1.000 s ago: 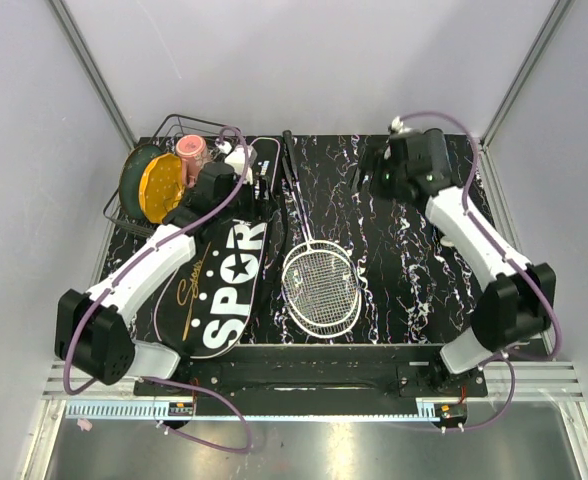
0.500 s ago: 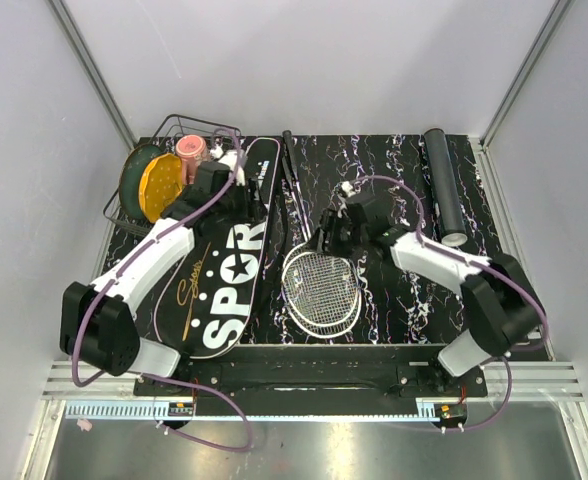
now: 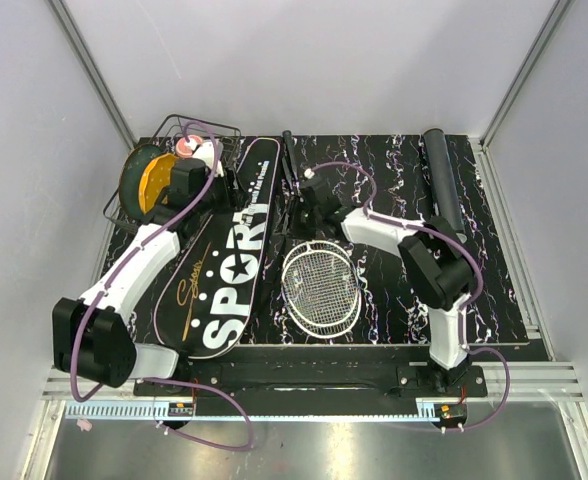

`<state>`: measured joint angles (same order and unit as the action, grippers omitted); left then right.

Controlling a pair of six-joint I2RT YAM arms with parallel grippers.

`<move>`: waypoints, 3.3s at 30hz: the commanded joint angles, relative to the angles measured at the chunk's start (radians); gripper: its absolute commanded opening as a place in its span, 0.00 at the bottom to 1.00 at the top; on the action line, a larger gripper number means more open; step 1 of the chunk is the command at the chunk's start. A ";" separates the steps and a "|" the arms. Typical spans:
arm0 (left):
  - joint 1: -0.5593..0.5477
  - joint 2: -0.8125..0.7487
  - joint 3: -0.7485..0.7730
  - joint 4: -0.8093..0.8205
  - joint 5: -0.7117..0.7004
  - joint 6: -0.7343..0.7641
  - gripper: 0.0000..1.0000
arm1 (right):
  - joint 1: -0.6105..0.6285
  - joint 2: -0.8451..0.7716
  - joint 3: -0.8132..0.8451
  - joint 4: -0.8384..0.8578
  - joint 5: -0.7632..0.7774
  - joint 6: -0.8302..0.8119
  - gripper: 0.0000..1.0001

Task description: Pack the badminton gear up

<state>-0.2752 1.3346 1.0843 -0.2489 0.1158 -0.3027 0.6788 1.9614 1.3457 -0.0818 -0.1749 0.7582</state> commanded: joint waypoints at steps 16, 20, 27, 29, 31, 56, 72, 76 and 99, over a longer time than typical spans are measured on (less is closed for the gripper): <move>-0.241 0.382 0.132 -0.164 -0.276 0.132 0.68 | 0.039 0.139 0.078 -0.056 0.170 0.038 0.26; -0.278 0.448 0.150 -0.182 -0.387 0.137 0.66 | 0.039 0.110 0.029 0.011 0.199 0.038 0.14; -0.303 0.497 0.152 -0.171 -0.478 0.154 0.62 | 0.039 0.110 -0.002 0.060 0.178 0.043 0.00; -0.303 0.506 0.152 -0.165 -0.478 0.162 0.60 | 0.038 0.110 -0.013 0.071 0.155 0.052 0.00; -0.305 0.518 0.155 -0.167 -0.473 0.165 0.55 | 0.038 0.108 -0.020 0.106 0.146 0.056 0.00; -0.248 0.289 0.152 -0.199 -0.188 0.189 0.00 | -0.050 -0.029 -0.220 0.476 -0.288 0.122 0.55; -0.154 0.117 0.082 -0.119 -0.044 0.085 0.00 | -0.042 -0.041 -0.304 0.639 -0.293 0.294 0.61; -0.150 0.104 0.074 -0.109 -0.062 0.070 0.00 | -0.039 -0.096 -0.348 0.591 -0.249 0.296 0.68; -0.148 0.094 0.058 -0.089 0.002 0.043 0.00 | -0.071 -0.188 -0.145 0.353 -0.092 0.391 0.73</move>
<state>-0.4286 1.4742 1.1378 -0.4145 0.0776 -0.2447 0.6243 1.7645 1.0843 0.3077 -0.2897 1.0809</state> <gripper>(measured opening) 0.030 0.719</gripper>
